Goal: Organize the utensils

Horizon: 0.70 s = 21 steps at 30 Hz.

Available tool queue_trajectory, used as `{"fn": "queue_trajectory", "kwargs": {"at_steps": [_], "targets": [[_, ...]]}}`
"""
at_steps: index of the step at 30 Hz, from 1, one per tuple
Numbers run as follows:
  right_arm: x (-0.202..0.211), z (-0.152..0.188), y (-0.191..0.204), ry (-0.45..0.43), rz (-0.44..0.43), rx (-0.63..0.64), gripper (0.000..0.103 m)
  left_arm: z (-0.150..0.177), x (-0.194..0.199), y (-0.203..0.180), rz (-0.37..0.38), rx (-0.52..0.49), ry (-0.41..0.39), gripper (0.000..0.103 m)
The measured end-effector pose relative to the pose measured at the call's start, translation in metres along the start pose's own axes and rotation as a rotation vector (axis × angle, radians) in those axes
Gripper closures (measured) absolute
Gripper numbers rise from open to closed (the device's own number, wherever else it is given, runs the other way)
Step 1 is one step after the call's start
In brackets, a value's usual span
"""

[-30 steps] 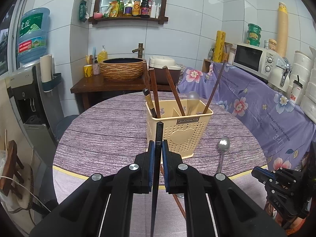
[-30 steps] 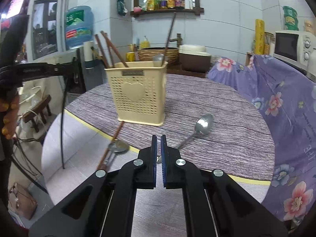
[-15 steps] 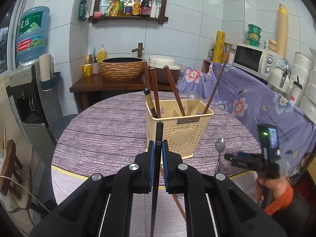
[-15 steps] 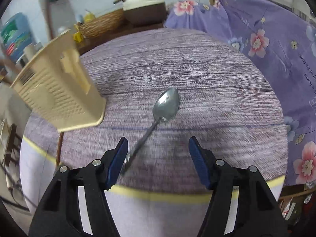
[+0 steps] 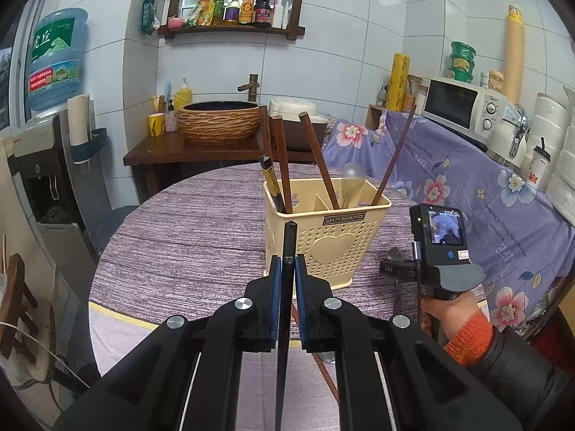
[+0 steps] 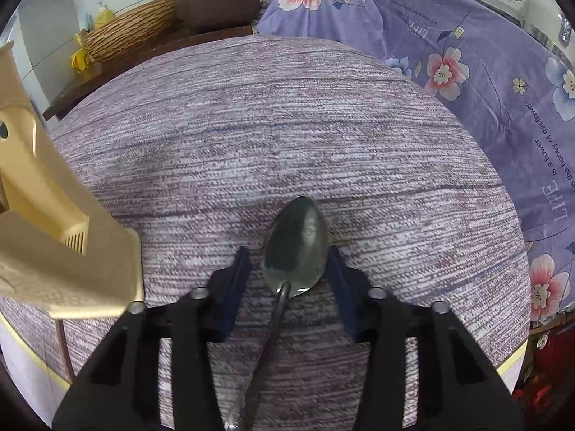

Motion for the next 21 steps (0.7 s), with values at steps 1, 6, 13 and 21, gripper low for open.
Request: {"fn": "queue_trajectory", "kwargs": {"at_steps": [1, 6, 13, 21], "targets": [[-0.001, -0.001, 0.001, 0.000, -0.007, 0.004, 0.065, 0.000, -0.001, 0.000, 0.000, -0.001, 0.001, 0.094], [0.011, 0.000, 0.007, -0.026, -0.100, 0.024, 0.065, 0.000, -0.002, 0.001, 0.003, 0.006, 0.003, 0.094], [0.095, 0.007, 0.032, -0.166, -0.351, 0.106, 0.065, -0.005, 0.007, 0.005, 0.030, 0.030, -0.020, 0.094], [0.171, 0.030, 0.063, -0.252, -0.522, 0.253, 0.065, -0.016, 0.022, 0.005, 0.067, 0.057, -0.055, 0.094]]}}
Point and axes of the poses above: each gripper's, at about its wrist camera, not at the fingertips, and x roughly against the way its jaws point, y to its left, z to its underside, the point moved 10 cm from there along -x, roughly the way its jaws point, and after that the axes turned 14 degrees about -z, right-handed, at the moved point
